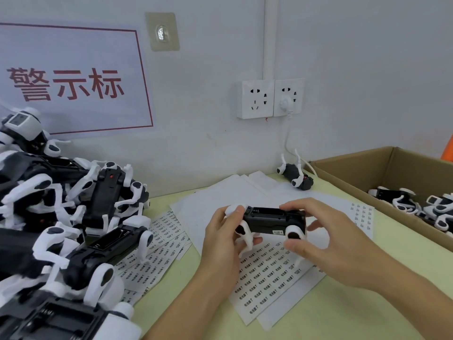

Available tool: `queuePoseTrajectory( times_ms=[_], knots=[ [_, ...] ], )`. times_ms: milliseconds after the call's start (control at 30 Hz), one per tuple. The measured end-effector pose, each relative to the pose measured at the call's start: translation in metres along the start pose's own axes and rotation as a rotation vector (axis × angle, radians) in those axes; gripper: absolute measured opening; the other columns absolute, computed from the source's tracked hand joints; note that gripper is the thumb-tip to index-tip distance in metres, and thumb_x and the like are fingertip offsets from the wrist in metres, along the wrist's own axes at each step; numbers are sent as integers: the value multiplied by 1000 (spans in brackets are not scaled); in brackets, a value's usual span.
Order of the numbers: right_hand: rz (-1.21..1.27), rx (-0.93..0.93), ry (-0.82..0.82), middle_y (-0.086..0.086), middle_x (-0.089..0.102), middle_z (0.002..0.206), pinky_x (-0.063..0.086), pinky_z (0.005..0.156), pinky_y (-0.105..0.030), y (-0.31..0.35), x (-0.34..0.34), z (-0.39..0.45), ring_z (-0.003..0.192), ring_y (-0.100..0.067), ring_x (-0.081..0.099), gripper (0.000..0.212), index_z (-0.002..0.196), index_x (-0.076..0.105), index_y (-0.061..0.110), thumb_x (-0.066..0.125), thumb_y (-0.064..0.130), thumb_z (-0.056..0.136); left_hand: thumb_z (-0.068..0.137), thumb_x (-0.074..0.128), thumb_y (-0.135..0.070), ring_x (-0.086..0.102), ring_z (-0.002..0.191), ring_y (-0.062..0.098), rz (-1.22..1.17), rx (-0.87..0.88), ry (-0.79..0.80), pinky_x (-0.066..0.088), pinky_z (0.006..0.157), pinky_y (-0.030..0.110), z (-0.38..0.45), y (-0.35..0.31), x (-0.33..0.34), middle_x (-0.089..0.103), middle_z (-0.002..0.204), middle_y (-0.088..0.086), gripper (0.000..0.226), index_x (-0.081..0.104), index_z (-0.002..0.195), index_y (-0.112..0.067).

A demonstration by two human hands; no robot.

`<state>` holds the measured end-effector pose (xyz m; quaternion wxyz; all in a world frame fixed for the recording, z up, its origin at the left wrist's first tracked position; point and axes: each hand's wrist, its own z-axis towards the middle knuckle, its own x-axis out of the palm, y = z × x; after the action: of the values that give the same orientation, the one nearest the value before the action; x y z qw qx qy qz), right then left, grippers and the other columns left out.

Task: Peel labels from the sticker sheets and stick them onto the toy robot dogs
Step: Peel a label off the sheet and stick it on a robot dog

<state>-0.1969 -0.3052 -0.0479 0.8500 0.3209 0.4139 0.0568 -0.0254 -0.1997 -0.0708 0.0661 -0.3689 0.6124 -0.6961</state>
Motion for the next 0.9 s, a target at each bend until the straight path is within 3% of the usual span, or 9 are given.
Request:
queuePoseTrajectory(
  times_ms=[133, 267, 367, 467, 533, 667, 800, 900],
  knots=[
    [-97, -14, 41, 39, 58, 117, 45, 86, -6, -5, -6, 0, 113, 5, 54, 44, 121, 53, 54, 68, 57, 80, 78, 73, -37, 71, 82, 27, 17, 21, 17, 60, 73, 35, 0, 0, 0, 68, 108, 22, 43, 65, 105, -4],
    [6, 46, -32, 27, 65, 102, 50, 75, -9, -9, -2, 2, 96, -1, 64, 27, 113, 59, 45, 54, 55, 88, 78, 65, -38, 70, 80, 21, -18, 29, 52, 59, 69, 35, 0, 0, 2, 71, 98, 13, 48, 67, 111, -4],
    [135, 238, -114, 13, 69, 82, 50, 63, -13, -18, -4, 6, 75, -8, 66, 20, 96, 65, 38, 47, 48, 95, 94, 57, -26, 68, 85, 23, 4, 47, 25, 57, 68, 36, 1, 3, 1, 68, 108, 12, 29, 66, 114, -7],
    [514, 580, -180, -10, 71, 77, 59, 73, -38, -31, -11, 9, 73, -30, 68, 30, 100, 65, 17, 44, 38, 103, 103, 48, -21, 69, 87, 23, 70, 52, -4, 56, 68, 35, 1, 5, 0, 68, 110, 12, 23, 68, 109, -11],
    [920, 731, -282, -23, 65, 82, 61, 60, -40, -41, -22, 11, 74, -39, 62, 35, 111, 58, 2, 46, 34, 104, 103, 46, -18, 69, 87, 23, 93, 55, -6, 55, 67, 35, 0, 5, 1, 68, 109, 12, 23, 68, 105, -10],
    [1413, 774, -514, -28, 56, 123, 59, 55, -33, -70, -55, 7, 81, -39, 68, 33, 132, 48, 6, 41, 24, 106, 102, 47, -15, 68, 86, 24, 86, 47, -11, 54, 67, 35, 0, 4, 2, 69, 105, 12, 21, 67, 105, -9],
    [1490, 743, -793, -22, 57, 122, 54, 57, -21, -96, -85, -4, 89, -26, 63, 42, 145, 42, 8, 27, 13, 106, 102, 47, -12, 67, 86, 26, 94, 35, 3, 53, 69, 37, 0, 4, 2, 68, 104, 13, 18, 64, 107, -8],
    [1510, 687, -972, -20, 53, 132, 56, 58, -20, -112, -100, -10, 92, -26, 63, 40, 145, 40, 4, 31, 10, 106, 101, 47, -11, 67, 85, 27, 91, 36, 10, 52, 71, 40, 0, 4, 2, 68, 103, 14, 18, 64, 107, -6]
  ],
)
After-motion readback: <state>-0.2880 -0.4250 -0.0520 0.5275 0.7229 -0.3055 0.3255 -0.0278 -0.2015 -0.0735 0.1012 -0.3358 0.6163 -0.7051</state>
